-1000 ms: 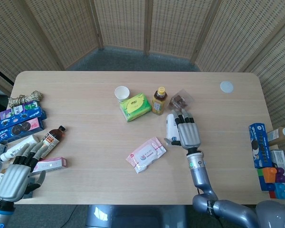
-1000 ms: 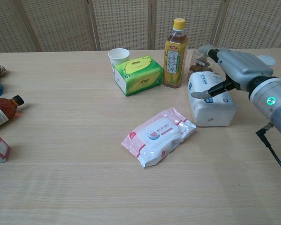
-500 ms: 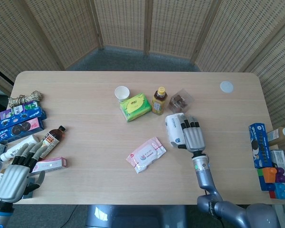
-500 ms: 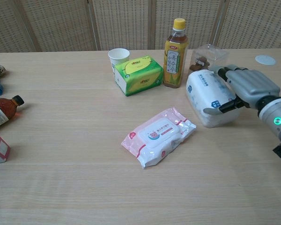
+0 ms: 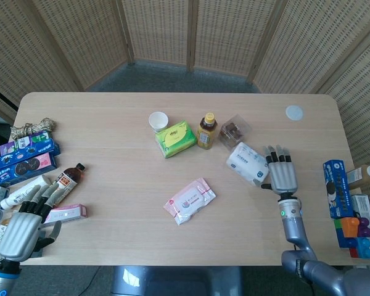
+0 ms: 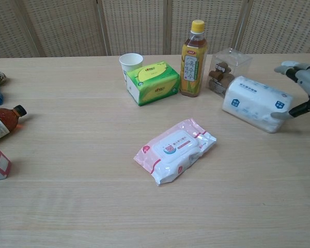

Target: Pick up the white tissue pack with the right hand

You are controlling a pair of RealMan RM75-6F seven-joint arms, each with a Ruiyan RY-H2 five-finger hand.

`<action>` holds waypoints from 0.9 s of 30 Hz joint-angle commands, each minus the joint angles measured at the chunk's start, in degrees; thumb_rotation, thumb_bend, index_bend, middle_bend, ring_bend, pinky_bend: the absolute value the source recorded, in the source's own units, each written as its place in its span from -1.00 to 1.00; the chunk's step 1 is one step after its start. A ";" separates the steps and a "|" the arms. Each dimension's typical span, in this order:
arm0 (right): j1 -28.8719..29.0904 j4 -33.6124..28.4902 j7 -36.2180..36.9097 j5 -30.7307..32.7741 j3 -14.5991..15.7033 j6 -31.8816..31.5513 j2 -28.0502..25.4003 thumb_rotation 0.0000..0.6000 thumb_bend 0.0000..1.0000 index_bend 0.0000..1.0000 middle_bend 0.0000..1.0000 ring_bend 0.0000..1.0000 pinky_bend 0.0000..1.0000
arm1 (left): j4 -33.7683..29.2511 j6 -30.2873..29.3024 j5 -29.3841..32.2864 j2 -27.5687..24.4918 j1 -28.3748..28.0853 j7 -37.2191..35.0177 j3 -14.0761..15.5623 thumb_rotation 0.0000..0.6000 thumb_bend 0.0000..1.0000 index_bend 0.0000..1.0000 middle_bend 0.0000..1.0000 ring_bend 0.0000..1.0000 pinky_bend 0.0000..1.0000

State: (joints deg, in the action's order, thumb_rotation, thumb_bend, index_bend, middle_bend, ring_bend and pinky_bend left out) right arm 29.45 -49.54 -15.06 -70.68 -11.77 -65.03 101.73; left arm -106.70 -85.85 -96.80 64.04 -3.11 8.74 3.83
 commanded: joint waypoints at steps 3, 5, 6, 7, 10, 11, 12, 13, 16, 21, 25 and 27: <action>-0.75 -5.60 -0.77 1.19 -1.37 0.57 -5.12 0.38 -1.00 -1.00 -1.00 -1.00 -1.00 | 0.21 0.16 0.10 0.11 0.00 -0.19 0.07 1.00 0.08 -0.77 -0.92 -1.00 -1.00; -0.73 -8.73 -1.27 1.26 -1.55 0.81 -6.87 0.39 -1.00 -1.00 -1.00 -1.00 -1.00 | 0.25 0.22 0.01 0.19 -0.03 -0.25 0.10 1.00 0.08 -0.77 -0.92 -1.00 -1.00; -0.63 -10.43 -1.80 1.14 -1.40 1.22 -7.87 0.40 -1.00 -1.00 -1.00 -1.00 -1.00 | 0.27 0.21 -0.06 0.23 -0.05 -0.26 0.10 1.00 0.08 -0.77 -0.92 -1.00 -1.00; -0.46 -12.85 -2.81 1.19 -1.21 2.00 -9.29 0.39 -1.00 -1.00 -1.00 -1.00 -1.00 | 0.30 0.18 -0.15 0.26 -0.05 -0.27 0.11 1.00 0.07 -0.77 -0.92 -1.00 -1.00; 0.06 -19.01 -5.32 2.24 -1.28 3.82 -12.38 0.40 -1.00 -1.00 -1.00 -1.00 -1.00 | 0.39 -0.06 -0.27 0.25 0.03 -0.46 0.11 1.00 0.07 -0.77 -0.92 -1.00 -1.00; 0.25 -20.50 -6.03 2.71 -1.41 4.24 -13.03 0.39 -1.00 -1.00 -1.00 -1.00 -1.00 | 0.45 -0.14 -0.28 0.25 0.07 -0.55 0.10 1.00 0.07 -0.77 -0.92 -1.00 -1.00; 0.57 -22.11 -7.04 3.38 -1.55 4.84 -13.70 0.39 -1.00 -1.00 -1.00 -1.00 -1.00 | 0.52 -0.21 -0.26 0.25 0.11 -0.67 0.12 1.00 0.07 -0.77 -0.93 -1.00 -1.00; 0.84 -23.02 -7.78 3.91 -1.65 5.26 -14.01 0.38 -1.00 -1.00 -1.00 -1.00 -1.00 | 0.59 -0.24 -0.27 0.26 0.14 -0.76 0.14 1.00 0.07 -0.77 -0.93 -1.00 -1.00; 1.90 -24.63 -9.88 5.70 -1.90 6.64 -14.22 0.38 -1.00 -1.00 -1.00 -1.00 -1.00 | 0.88 -0.38 -0.35 0.29 0.24 -1.04 0.22 1.00 0.07 -0.77 -0.92 -1.00 -1.00; 3.78 -23.50 -11.58 8.47 -2.35 8.50 -12.50 0.39 -1.00 -1.00 -1.00 -1.00 -1.00 | 1.47 -0.83 -0.27 0.24 0.53 -1.82 0.29 1.00 0.07 -0.77 -0.93 -1.00 -1.00; 5.39 -20.20 -11.49 10.44 -2.47 10.63 -10.27 0.39 -1.00 -1.00 -1.00 -1.00 -1.00 | 1.92 -1.20 -0.10 0.04 0.81 -2.37 0.35 1.00 0.07 -0.77 -0.93 -1.00 -1.00; 5.96 -18.50 -11.25 11.18 -2.40 11.60 -9.26 0.39 -1.00 -1.00 -1.00 -1.00 -1.00 | 2.05 -1.25 0.00 -0.02 0.91 -2.53 0.40 1.00 0.07 -0.78 -0.93 -1.00 -1.00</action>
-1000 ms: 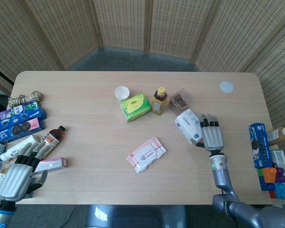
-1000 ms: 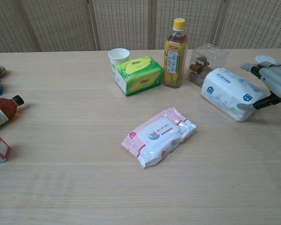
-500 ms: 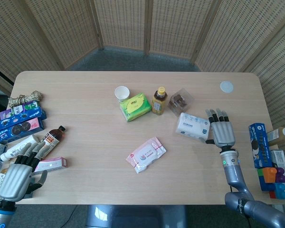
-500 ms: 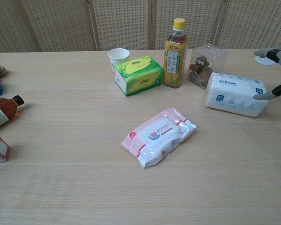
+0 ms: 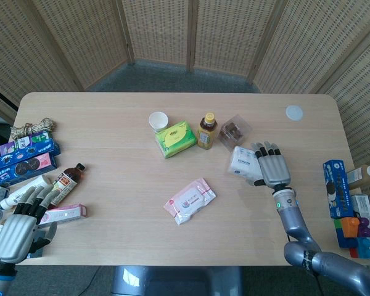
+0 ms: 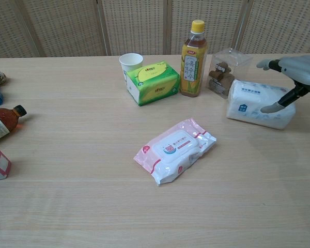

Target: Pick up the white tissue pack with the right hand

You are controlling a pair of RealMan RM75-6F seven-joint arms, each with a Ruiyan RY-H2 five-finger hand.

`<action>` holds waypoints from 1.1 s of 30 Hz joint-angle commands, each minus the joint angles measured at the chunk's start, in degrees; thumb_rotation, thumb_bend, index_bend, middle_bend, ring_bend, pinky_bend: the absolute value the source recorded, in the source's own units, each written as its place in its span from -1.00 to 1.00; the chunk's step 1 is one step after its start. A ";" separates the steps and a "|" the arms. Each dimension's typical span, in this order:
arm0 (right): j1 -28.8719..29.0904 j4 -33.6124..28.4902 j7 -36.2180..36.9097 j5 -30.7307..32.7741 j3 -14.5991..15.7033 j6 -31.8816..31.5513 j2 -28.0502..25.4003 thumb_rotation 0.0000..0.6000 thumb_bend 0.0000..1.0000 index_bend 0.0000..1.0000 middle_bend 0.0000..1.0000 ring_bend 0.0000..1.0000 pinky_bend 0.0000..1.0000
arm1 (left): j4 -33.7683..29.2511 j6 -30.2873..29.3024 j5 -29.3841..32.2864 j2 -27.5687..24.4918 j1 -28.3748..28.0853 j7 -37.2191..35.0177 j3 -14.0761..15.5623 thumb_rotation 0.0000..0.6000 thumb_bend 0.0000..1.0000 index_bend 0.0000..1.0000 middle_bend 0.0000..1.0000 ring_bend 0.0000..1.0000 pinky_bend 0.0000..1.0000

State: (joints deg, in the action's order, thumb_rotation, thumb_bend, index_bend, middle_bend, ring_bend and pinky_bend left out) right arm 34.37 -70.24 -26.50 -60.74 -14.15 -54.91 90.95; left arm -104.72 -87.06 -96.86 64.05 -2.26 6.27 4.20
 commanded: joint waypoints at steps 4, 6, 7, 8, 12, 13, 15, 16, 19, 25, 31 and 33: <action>2.39 6.60 1.44 2.93 0.12 4.59 3.65 0.46 -1.00 -1.00 -1.00 -1.00 -1.00 | 0.21 -0.27 0.17 -0.17 0.25 -0.22 0.03 1.00 0.07 -0.77 -0.93 -1.00 -1.00; 3.07 8.58 2.33 3.59 -0.09 5.95 4.56 0.63 -1.00 -1.00 -1.00 -1.00 -1.00 | 0.11 -0.39 0.11 -0.27 0.29 -0.16 -0.01 1.00 0.07 -0.77 -0.93 -1.00 -1.00; 3.55 9.88 3.02 3.92 -0.28 6.85 5.14 0.81 -1.00 -1.00 -1.00 -1.00 -1.00 | 0.03 -0.46 0.07 -0.33 0.32 -0.11 -0.02 1.00 0.07 -0.78 -0.93 -1.00 -1.00; 3.90 10.83 3.39 4.32 -0.43 7.56 5.57 0.92 -1.00 -1.00 -1.00 -1.00 -1.00 | -0.02 -0.49 0.06 -0.35 0.35 -0.08 -0.02 1.00 0.07 -0.78 -0.93 -1.00 -1.00; 5.20 14.21 4.74 5.51 -0.77 9.95 7.41 1.00 -0.91 -1.00 -0.82 -1.00 -0.97 | -0.08 -0.61 0.14 -0.43 0.51 -0.05 0.00 1.00 0.07 -0.78 -0.93 -1.00 -1.00; 5.39 14.97 5.56 5.67 -0.92 10.35 7.95 1.00 -0.87 -1.00 -0.67 -0.99 -0.85 | -0.06 -0.68 0.16 -0.48 0.58 -0.09 0.03 1.00 0.07 -0.78 -0.93 -1.00 -1.00; 5.50 15.78 6.96 5.22 -1.02 10.22 8.60 1.00 -0.84 -0.95 -0.37 -0.84 -0.49 | -0.04 -0.84 0.19 -0.60 0.72 -0.15 0.06 1.00 0.08 -0.78 -0.93 -1.00 -1.00; 5.43 16.16 7.91 4.42 -0.87 9.72 8.88 1.00 -0.81 -0.88 -0.19 -0.67 -0.29 | 0.02 -0.97 0.26 -0.66 0.83 -0.28 0.07 1.00 0.07 -0.78 -0.93 -1.00 -1.00; 4.87 16.15 11.25 2.16 -0.76 7.92 8.97 1.00 -0.77 -0.53 0.28 -0.17 0.18 | 0.19 -1.20 0.36 -0.81 1.02 -0.62 0.08 1.00 0.07 -0.77 -0.93 -1.00 -1.00; 3.43 13.71 15.13 -1.08 -0.63 4.23 6.82 1.00 -0.75 -0.14 0.78 0.32 0.54 | 0.33 -0.96 0.20 -0.65 0.94 -0.82 0.08 1.00 0.07 -0.78 -0.93 -1.00 -1.00; 1.48 4.25 16.02 -3.49 -1.93 -1.98 1.12 1.00 -0.75 -0.09 0.84 0.37 0.55 | 0.60 -0.61 0.30 -0.27 0.86 -0.93 0.08 1.00 0.07 -0.78 -0.93 -1.00 -1.00; 0.86 0.49 15.65 -3.90 -2.64 -4.02 -1.09 1.00 -0.75 -0.09 0.83 0.37 0.55 | 0.70 -0.58 0.33 -0.15 0.87 -1.05 0.07 1.00 0.07 -0.78 -0.93 -1.00 -1.00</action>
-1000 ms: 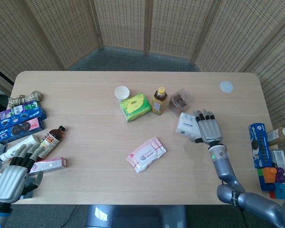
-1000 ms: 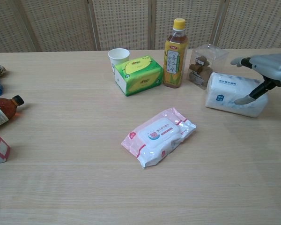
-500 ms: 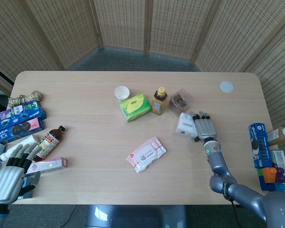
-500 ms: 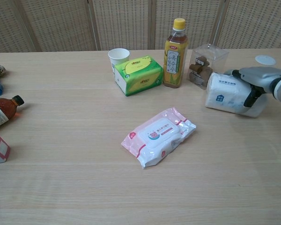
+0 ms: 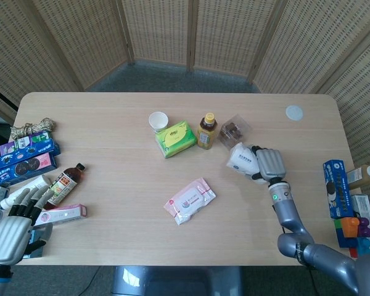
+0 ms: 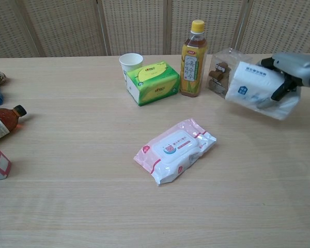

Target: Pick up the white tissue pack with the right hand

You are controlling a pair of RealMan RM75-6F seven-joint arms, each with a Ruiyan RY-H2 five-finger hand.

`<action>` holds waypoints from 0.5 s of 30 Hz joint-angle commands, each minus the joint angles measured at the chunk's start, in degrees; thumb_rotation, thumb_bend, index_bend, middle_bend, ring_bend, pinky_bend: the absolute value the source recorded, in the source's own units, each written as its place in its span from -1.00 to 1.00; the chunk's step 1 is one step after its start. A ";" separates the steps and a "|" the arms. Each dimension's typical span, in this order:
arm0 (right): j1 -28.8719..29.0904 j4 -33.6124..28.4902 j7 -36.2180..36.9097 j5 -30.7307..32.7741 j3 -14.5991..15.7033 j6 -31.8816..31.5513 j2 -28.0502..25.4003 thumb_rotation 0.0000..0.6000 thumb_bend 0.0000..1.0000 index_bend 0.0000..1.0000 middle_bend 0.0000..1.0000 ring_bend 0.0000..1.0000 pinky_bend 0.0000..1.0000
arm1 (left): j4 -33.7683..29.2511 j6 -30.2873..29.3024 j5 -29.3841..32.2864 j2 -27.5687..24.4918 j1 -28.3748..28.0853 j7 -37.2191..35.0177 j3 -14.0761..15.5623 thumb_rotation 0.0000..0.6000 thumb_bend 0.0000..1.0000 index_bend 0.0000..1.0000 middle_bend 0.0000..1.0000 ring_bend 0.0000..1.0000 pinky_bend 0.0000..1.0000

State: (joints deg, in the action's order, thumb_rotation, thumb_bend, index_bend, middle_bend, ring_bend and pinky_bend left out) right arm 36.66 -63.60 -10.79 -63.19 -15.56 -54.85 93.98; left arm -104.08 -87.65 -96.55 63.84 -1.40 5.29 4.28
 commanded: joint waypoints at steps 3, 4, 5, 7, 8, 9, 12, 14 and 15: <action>-2.43 -12.74 -0.52 -1.94 -2.72 -7.40 -7.76 1.00 -0.75 -0.09 0.84 0.38 0.55 | 0.36 0.08 0.10 0.34 0.05 -0.35 0.03 1.00 0.07 -0.78 -0.93 -1.00 -1.00; -2.72 -15.16 -0.60 -2.25 -3.27 -8.50 -9.11 1.00 -0.75 -0.09 0.84 0.38 0.55 | 0.50 0.08 0.09 0.46 0.07 -0.46 0.06 1.00 0.07 -0.78 -0.93 -1.00 -1.00; -2.90 -16.81 -0.72 -2.53 -3.65 -9.28 -10.06 1.00 -0.75 -0.09 0.85 0.38 0.55 | 0.62 0.07 0.07 0.56 0.09 -0.54 0.09 1.00 0.07 -0.78 -0.93 -1.00 -1.00; -3.22 -20.11 -0.80 -3.29 -4.52 -11.15 -11.80 1.00 -0.75 -0.08 0.85 0.39 0.55 | 0.91 0.02 0.00 0.79 0.18 -0.81 0.17 1.00 0.07 -0.78 -0.93 -1.00 -1.00; -3.34 -21.40 -0.58 -3.70 -4.88 -11.91 -12.39 1.00 -0.75 -0.08 0.86 0.40 0.55 | 1.02 -0.04 -0.01 0.85 0.23 -0.92 0.20 1.00 0.07 -0.78 -0.93 -1.00 -1.00; -3.48 -22.91 -0.08 -4.29 -5.32 -12.83 -13.06 1.00 -0.75 -0.08 0.86 0.40 0.55 | 1.16 -0.13 -0.02 0.94 0.31 -1.06 0.24 1.00 0.07 -0.78 -0.93 -1.00 -1.00; -3.67 -25.01 1.13 -6.91 -6.00 -15.72 -13.92 1.00 -0.74 -0.07 0.86 0.41 0.55 | 1.44 -0.43 -0.03 1.08 0.60 -1.39 0.40 1.00 0.07 -0.78 -0.93 -1.00 -1.00; -3.77 -25.82 1.87 -8.43 -6.14 -17.23 -14.12 1.00 -0.73 -0.07 0.86 0.41 0.55 | 1.50 -0.58 -0.03 1.09 0.78 -1.50 0.51 1.00 0.08 -0.78 -0.93 -1.00 -1.00; -3.80 -26.20 2.06 -9.09 -6.16 -17.84 -14.26 1.00 -0.73 -0.07 0.86 0.41 0.55 | 1.51 -0.70 -0.05 1.08 0.86 -1.56 0.54 1.00 0.08 -0.78 -0.93 -1.00 -1.00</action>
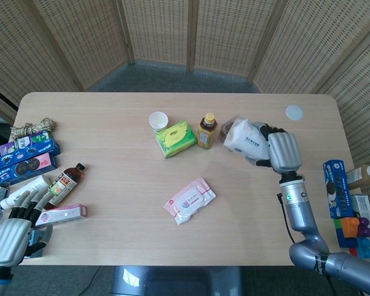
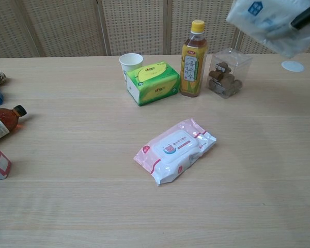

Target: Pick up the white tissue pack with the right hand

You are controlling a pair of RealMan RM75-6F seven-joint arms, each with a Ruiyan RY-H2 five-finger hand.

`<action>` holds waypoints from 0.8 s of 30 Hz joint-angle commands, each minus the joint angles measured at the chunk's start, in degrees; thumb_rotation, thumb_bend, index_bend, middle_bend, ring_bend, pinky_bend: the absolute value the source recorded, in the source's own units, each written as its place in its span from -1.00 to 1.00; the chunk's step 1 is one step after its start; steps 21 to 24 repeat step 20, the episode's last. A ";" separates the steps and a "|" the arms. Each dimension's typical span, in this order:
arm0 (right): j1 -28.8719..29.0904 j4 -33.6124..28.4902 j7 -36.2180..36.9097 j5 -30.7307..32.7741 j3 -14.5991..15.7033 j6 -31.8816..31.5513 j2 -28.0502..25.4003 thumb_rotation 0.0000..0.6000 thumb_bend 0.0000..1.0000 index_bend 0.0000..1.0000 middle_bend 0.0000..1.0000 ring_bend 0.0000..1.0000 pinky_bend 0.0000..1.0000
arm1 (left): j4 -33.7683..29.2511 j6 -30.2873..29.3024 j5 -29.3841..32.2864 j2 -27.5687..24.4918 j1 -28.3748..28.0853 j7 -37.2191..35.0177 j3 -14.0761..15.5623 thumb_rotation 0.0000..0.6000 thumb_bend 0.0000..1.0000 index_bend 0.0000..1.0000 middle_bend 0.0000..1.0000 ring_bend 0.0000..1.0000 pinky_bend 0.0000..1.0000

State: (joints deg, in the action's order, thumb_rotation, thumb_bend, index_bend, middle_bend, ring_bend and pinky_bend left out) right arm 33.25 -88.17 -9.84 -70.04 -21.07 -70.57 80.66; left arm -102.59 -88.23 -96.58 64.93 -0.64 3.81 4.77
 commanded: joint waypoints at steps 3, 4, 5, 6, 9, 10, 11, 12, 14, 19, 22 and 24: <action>-0.38 -2.61 1.34 -3.45 -0.72 -3.40 -1.25 1.00 -0.74 -0.07 0.86 0.41 0.55 | 0.00 -0.51 -0.16 -0.22 0.31 -0.14 0.09 1.00 0.07 -0.78 -0.93 -1.00 -1.00; -0.35 -2.96 1.42 -3.59 -0.72 -3.58 -1.34 1.00 -0.74 -0.07 0.86 0.41 0.55 | 0.04 -0.66 -0.29 -0.30 0.40 -0.09 0.13 1.00 0.07 -0.78 -0.93 -1.00 -1.00; -0.32 -3.08 1.37 -3.71 -0.64 -3.67 -1.39 1.00 -0.74 -0.08 0.86 0.41 0.55 | 0.04 -0.78 -0.39 -0.35 0.48 -0.09 0.17 1.00 0.07 -0.78 -0.93 -1.00 -1.00; -0.28 -3.16 1.27 -3.90 -0.57 -3.84 -1.43 1.00 -0.74 -0.08 0.86 0.41 0.55 | 0.04 -0.88 -0.47 -0.36 0.55 -0.14 0.23 1.00 0.07 -0.78 -0.93 -1.00 -1.00; -0.30 -3.60 1.27 -4.23 -0.47 -4.44 -1.51 1.00 -0.74 -0.08 0.86 0.41 0.55 | 0.17 -1.07 -0.47 -0.37 0.84 -0.33 0.42 1.00 0.07 -0.78 -0.93 -1.00 -1.00; -0.33 -3.88 1.26 -4.16 -0.50 -4.56 -1.64 1.00 -0.74 -0.08 0.86 0.41 0.55 | 0.22 -1.14 -0.45 -0.38 0.92 -0.44 0.46 1.00 0.07 -0.78 -0.93 -1.00 -1.00; -0.30 -4.01 1.21 -4.10 -0.47 -4.56 -1.70 1.00 -0.74 -0.08 0.86 0.41 0.55 | 0.26 -1.24 -0.48 -0.41 0.99 -0.50 0.47 1.00 0.07 -0.78 -0.93 -1.00 -1.00; -0.28 -4.16 1.10 -4.10 -0.46 -4.61 -1.80 1.00 -0.74 -0.08 0.86 0.41 0.55 | 0.29 -1.38 -0.55 -0.44 1.05 -0.54 0.47 1.00 0.07 -0.78 -0.93 -1.00 -1.00; -0.24 -4.49 0.83 -4.10 -0.46 -4.76 -2.01 1.00 -0.74 -0.08 0.86 0.41 0.55 | 0.36 -1.67 -0.68 -0.52 1.21 -0.75 0.48 1.00 0.07 -0.78 -0.93 -1.00 -1.00; -0.13 -5.28 0.34 -4.00 -0.35 -4.97 -2.35 1.00 -0.74 -0.08 0.86 0.41 0.55 | 0.46 -1.90 -0.80 -0.74 1.36 -1.03 0.48 1.00 0.07 -0.78 -0.93 -1.00 -1.00; -0.13 -5.39 0.28 -3.95 -0.30 -4.98 -2.39 1.00 -0.74 -0.08 0.86 0.41 0.55 | 0.47 -1.95 -0.83 -0.74 1.39 -1.11 0.47 1.00 0.07 -0.78 -0.93 -1.00 -1.00; -0.13 -5.39 0.28 -3.95 -0.30 -4.98 -2.39 1.00 -0.74 -0.08 0.86 0.41 0.55 | 0.47 -1.95 -0.83 -0.74 1.39 -1.11 0.47 1.00 0.07 -0.78 -0.93 -1.00 -1.00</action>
